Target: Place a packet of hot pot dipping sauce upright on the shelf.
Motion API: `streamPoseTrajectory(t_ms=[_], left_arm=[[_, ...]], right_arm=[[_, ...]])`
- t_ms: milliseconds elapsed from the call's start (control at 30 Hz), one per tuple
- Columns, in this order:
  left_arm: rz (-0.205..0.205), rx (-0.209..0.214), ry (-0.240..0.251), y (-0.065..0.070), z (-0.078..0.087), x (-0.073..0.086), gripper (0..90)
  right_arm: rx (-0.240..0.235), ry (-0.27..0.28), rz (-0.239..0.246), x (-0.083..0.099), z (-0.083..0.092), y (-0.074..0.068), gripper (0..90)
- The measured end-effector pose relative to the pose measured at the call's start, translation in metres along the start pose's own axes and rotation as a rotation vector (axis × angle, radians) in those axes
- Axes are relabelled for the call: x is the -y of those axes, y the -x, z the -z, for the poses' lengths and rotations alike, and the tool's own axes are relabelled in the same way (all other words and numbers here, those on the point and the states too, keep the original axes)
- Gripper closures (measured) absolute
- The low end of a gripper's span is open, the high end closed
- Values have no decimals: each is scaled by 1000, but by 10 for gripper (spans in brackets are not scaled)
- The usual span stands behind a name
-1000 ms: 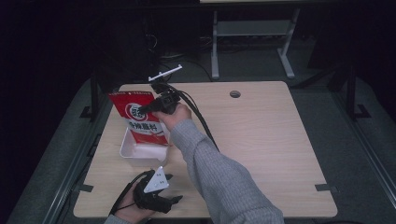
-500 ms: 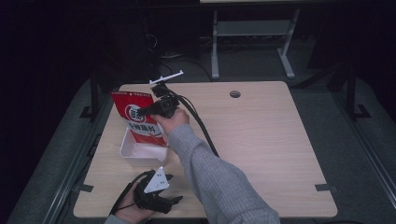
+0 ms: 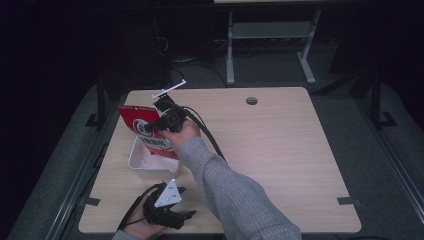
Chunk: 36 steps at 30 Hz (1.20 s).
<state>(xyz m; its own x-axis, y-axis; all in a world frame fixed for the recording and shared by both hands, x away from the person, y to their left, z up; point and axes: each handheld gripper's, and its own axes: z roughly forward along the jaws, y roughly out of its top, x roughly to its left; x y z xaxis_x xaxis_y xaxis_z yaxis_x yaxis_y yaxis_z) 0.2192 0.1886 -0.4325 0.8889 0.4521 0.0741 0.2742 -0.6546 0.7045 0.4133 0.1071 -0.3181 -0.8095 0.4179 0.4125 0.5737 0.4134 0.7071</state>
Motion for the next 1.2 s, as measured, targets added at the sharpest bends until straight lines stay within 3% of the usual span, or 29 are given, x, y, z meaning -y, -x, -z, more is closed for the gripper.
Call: streamPoseTrajectory(t_ms=[67, 100, 333, 467, 567, 733, 833, 933, 1200], left_arm=[[-1, 0, 0, 0, 0, 0, 244], [-1, 0, -1, 0, 0, 0, 244], [-1, 0, 0, 0, 0, 0, 244], [-2, -1, 2, 0, 1, 0, 244], [0, 1, 2, 0, 1, 0, 243], [-2, 3, -1, 0, 0, 0, 243], [-5, 5, -2, 1, 0, 0, 243], [-3, 5, -5, 1, -1, 0, 243], [-7, 3, -6, 2, -1, 0, 243]], right_arm=[[51, -99, 66, -2, -5, -4, 814], [51, -99, 66, -2, -5, -4, 814], [73, -232, 121, -8, -10, -6, 827], [67, -246, 129, -7, -13, -7, 886], [45, -231, 108, -4, -14, -6, 891], [11, -149, 46, 4, -6, 0, 893], [14, -123, 38, 5, -3, 0, 894], [-14, -66, 11, 7, 1, 2, 894], [14, -23, 24, 22, -2, 6, 893]])
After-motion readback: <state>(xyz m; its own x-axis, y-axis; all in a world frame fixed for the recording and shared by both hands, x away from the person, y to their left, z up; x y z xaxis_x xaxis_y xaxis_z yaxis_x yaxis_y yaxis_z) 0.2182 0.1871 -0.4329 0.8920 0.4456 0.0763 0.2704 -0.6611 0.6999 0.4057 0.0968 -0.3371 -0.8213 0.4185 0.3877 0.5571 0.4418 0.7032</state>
